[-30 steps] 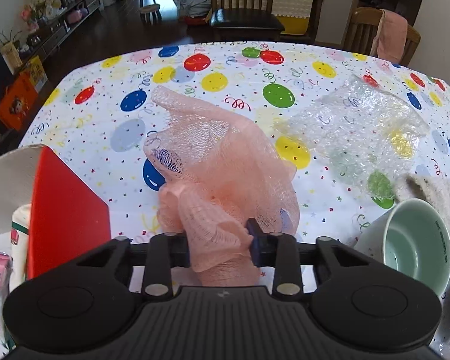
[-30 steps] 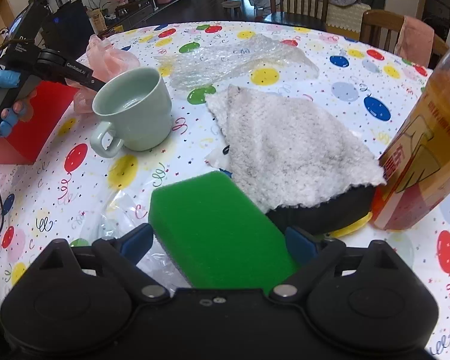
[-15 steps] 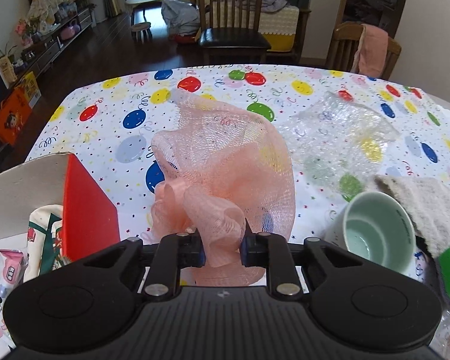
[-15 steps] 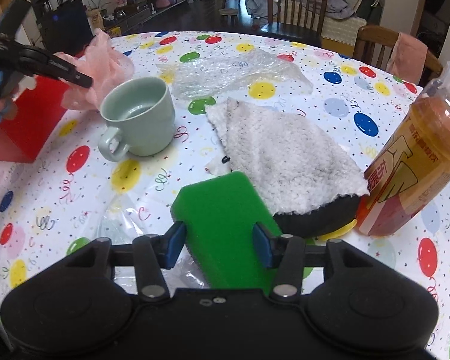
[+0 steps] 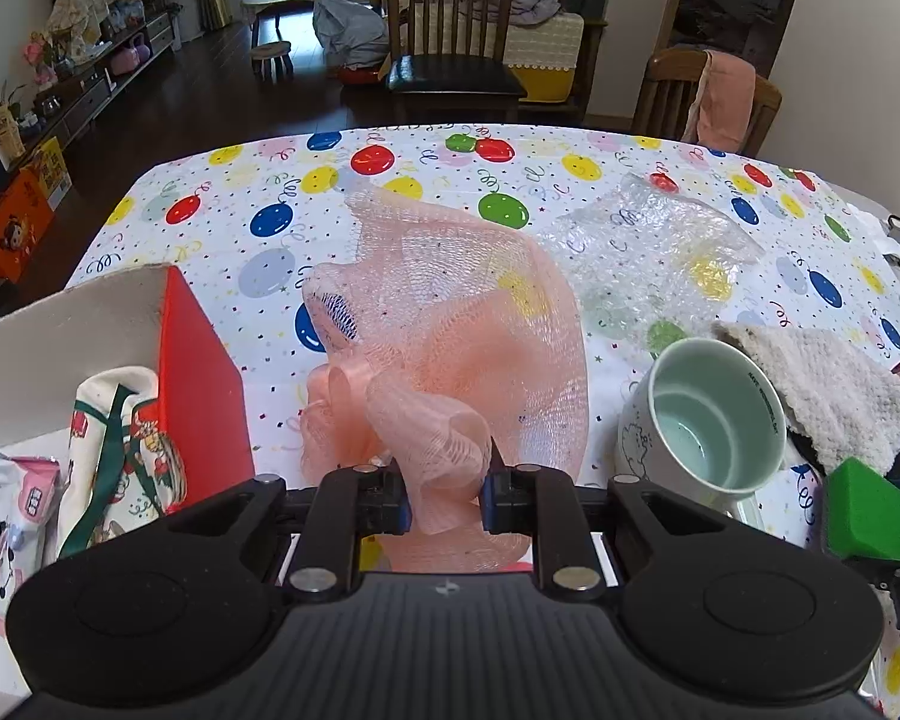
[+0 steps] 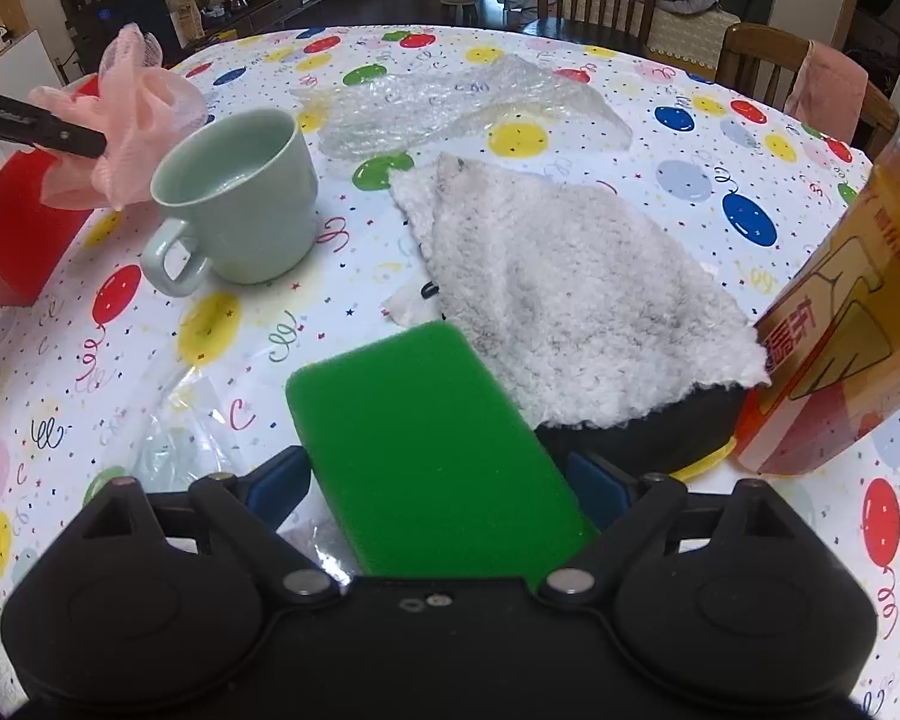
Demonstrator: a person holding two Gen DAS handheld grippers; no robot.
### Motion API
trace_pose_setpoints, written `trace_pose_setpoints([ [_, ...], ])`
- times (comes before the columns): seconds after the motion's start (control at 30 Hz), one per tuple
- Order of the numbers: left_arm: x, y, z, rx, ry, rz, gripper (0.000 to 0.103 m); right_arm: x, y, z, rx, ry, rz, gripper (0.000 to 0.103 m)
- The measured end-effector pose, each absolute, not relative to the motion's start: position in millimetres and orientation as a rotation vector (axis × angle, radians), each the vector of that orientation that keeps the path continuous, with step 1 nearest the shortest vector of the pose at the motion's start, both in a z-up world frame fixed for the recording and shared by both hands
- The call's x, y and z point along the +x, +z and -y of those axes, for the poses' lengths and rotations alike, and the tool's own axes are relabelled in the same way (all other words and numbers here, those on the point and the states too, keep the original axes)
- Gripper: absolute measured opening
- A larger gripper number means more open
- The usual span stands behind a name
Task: Organize soft objects
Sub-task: 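Carry the puff and sponge over the cardboard box with both grippers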
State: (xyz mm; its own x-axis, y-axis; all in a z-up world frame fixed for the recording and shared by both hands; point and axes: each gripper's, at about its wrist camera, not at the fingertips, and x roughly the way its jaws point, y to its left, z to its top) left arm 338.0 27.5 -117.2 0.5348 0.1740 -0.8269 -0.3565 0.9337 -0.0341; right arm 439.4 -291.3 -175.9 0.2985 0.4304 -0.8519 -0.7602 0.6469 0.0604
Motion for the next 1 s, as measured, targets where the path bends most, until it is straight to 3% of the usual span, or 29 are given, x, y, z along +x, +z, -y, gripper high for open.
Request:
trace_pose_setpoints([
  [0.37,329.5,-111.5,-26.4,-0.225,0.307,-0.943,0.020,430.3,-159.7,296.6,-0.376,0.792,-0.954,0.079],
  [1.0,287.2,-59.2,-37.9,-0.250,0.219,-0.894,0.020,372.7,-55.2,272.9,-0.226,0.808,-0.829,0.079],
])
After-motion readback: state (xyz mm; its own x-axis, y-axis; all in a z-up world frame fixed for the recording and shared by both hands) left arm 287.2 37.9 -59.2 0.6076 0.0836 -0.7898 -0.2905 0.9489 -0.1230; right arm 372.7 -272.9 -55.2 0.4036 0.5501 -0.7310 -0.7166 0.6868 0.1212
